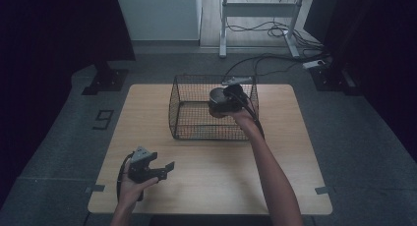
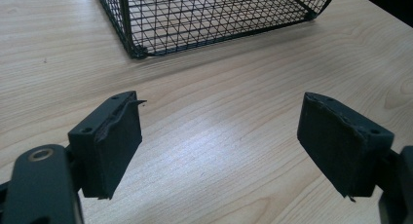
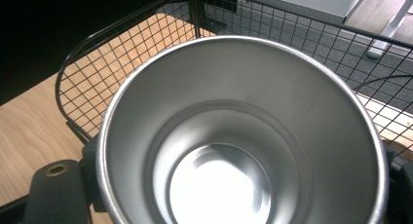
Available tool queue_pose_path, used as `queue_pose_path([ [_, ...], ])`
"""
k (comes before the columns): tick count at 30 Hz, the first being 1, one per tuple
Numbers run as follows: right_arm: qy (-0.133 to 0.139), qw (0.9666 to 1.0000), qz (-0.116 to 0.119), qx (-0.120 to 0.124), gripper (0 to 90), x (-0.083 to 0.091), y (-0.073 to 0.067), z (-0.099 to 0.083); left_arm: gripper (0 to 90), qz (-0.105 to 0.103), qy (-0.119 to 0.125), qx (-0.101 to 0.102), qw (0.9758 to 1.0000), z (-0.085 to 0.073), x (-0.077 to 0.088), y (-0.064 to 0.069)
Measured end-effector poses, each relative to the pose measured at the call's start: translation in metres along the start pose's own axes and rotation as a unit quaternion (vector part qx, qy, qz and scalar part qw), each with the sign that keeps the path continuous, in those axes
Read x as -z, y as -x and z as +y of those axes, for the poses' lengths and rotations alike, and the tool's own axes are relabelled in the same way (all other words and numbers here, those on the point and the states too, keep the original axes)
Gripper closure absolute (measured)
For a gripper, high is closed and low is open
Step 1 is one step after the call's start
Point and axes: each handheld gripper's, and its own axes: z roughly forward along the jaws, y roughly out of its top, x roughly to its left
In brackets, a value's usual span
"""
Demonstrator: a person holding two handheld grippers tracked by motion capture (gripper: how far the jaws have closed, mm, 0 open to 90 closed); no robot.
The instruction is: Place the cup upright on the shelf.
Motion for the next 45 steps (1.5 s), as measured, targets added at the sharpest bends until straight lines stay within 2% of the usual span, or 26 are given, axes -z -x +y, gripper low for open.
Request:
queue_pose_path([
  [10, -0.007, 1.0000, -0.003, -0.003, 18.2, -0.012, 0.009, 0.006, 16.8, -0.001, 0.001, 0.002, 1.0000, 0.000, 0.001, -0.002],
  [12, -0.007, 1.0000, -0.003, -0.004, 18.2, -0.013, 0.010, 0.007, 16.8, -0.017, 0.009, 0.009, 0.9998, 0.001, 0.003, -0.002],
  [14, -0.007, 1.0000, -0.005, -0.004, 18.3, -0.015, 0.013, 0.008, 16.8, -0.010, 0.009, 0.005, 0.9999, 0.002, 0.005, -0.001],
  [16, -0.007, 1.0000, -0.004, -0.005, 18.2, -0.017, 0.016, 0.009, 16.8, -0.013, 0.010, 0.006, 0.9998, 0.002, 0.005, -0.002],
  [25, -0.011, 0.9999, -0.006, -0.008, 18.2, -0.027, 0.020, 0.015, 16.8, -0.004, 0.014, 0.011, 0.9998, 0.001, 0.005, -0.004],
  [35, -0.017, 0.9997, -0.009, -0.017, 18.2, -0.042, 0.028, 0.016, 16.8, -0.010, 0.009, 0.007, 0.9999, 0.000, 0.004, -0.003],
  [45, -0.035, 0.9993, -0.012, -0.010, 18.2, -0.062, 0.029, 0.015, 16.8, -0.011, 0.013, 0.011, 0.9998, 0.000, 0.005, -0.005],
])
